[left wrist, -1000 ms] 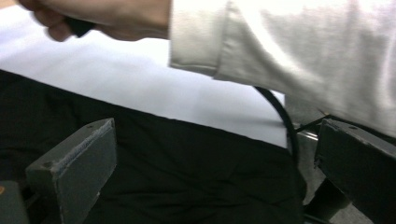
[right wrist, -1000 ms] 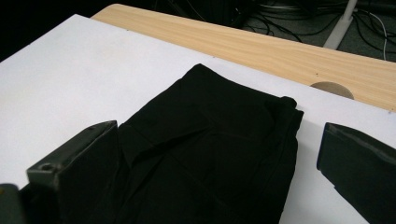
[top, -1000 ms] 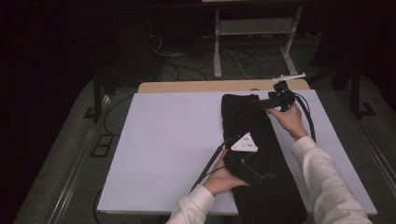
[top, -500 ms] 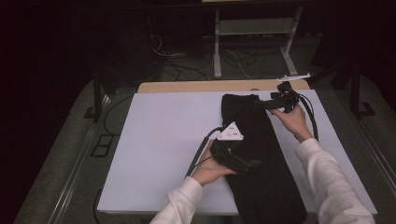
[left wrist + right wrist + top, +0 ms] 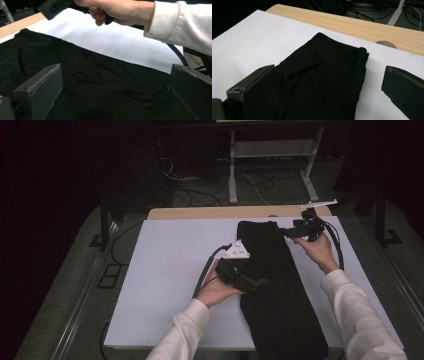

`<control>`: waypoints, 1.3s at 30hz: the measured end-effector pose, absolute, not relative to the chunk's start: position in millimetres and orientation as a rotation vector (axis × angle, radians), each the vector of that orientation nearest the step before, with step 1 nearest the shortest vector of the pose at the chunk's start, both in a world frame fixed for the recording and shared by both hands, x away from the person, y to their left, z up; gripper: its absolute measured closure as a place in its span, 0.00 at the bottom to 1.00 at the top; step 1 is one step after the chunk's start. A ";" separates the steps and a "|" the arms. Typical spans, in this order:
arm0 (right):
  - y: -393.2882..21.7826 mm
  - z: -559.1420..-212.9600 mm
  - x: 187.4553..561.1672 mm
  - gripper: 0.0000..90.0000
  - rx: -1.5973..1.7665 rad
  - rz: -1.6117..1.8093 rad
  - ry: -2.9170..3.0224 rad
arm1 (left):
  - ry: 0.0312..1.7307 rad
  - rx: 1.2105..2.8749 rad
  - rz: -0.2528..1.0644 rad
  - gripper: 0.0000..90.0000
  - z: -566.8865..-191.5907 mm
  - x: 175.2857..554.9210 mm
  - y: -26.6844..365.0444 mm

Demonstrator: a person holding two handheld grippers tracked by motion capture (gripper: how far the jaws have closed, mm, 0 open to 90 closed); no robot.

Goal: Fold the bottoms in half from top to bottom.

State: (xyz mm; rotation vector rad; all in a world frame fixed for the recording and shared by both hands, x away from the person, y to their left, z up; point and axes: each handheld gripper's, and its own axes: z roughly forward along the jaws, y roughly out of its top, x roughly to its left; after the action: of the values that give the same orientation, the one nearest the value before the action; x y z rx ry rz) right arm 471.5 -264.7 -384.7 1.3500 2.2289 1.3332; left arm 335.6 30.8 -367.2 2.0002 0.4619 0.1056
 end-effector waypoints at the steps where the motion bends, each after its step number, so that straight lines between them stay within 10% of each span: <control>1: -265.0 -384.8 471.6 0.00 1.351 1.333 2.231 | 0.462 2.004 0.107 0.00 -367.2 337.6 31.9; 39: -272.0 -387.6 470.2 0.00 1.345 1.329 2.275 | 0.622 2.052 0.178 0.00 -347.6 421.7 78.4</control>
State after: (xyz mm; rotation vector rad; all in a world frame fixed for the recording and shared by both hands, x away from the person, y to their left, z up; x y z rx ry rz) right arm 470.2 -272.0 -387.6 1.3454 2.2749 1.3287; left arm 421.7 78.4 -347.6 2.0519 0.6222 0.1779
